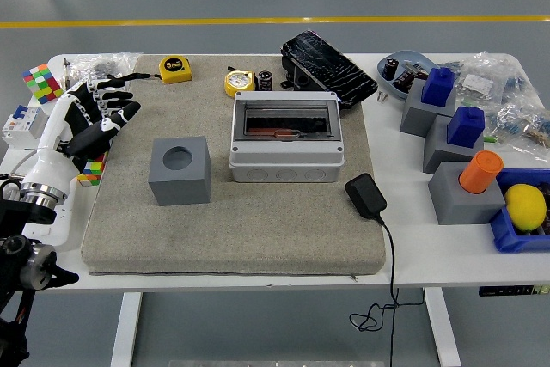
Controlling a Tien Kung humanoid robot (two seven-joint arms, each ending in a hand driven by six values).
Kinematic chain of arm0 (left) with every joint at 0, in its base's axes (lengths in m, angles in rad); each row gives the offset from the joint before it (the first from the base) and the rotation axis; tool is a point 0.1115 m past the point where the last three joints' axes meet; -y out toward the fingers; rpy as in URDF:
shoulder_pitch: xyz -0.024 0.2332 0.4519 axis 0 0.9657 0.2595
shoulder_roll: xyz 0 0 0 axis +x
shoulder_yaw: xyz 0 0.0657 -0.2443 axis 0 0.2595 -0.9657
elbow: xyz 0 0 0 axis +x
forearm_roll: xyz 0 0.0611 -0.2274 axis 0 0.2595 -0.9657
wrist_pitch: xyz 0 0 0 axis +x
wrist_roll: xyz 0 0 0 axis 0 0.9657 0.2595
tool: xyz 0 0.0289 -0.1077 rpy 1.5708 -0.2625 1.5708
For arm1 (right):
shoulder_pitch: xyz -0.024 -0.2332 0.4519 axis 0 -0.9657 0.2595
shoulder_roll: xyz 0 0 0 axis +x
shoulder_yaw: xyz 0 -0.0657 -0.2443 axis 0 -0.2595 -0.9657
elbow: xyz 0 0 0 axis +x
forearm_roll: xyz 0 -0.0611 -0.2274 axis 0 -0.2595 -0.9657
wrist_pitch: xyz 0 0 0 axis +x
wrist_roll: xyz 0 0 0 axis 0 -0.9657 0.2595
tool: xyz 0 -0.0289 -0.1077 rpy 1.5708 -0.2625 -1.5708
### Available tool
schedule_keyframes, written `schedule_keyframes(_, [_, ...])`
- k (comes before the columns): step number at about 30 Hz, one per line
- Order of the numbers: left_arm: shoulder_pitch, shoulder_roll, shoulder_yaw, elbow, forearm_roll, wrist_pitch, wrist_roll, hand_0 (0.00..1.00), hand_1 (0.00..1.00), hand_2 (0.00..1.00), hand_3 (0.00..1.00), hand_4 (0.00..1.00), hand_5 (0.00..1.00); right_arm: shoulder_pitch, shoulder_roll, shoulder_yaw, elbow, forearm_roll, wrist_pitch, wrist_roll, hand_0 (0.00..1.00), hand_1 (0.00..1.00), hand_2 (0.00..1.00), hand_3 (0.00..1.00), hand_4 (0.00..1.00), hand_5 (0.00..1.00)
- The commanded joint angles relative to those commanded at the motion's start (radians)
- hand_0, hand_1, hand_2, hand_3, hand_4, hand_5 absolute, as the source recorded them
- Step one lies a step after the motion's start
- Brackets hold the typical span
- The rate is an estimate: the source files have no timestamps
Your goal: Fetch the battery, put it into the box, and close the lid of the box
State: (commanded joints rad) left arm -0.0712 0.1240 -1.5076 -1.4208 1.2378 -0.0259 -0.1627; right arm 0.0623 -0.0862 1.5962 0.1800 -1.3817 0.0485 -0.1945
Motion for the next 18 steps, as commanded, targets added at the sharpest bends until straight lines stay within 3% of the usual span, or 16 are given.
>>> schedule_keyframes(18, [-0.001,-0.002,0.000,0.000,0.001,0.000,0.000,0.496,0.580,0.568,0.603,0.998,0.291,0.000,0.000,0.003,0.000,-0.003,0.000,-0.002,0.742,0.707,0.709,0.705,0.998,0.554])
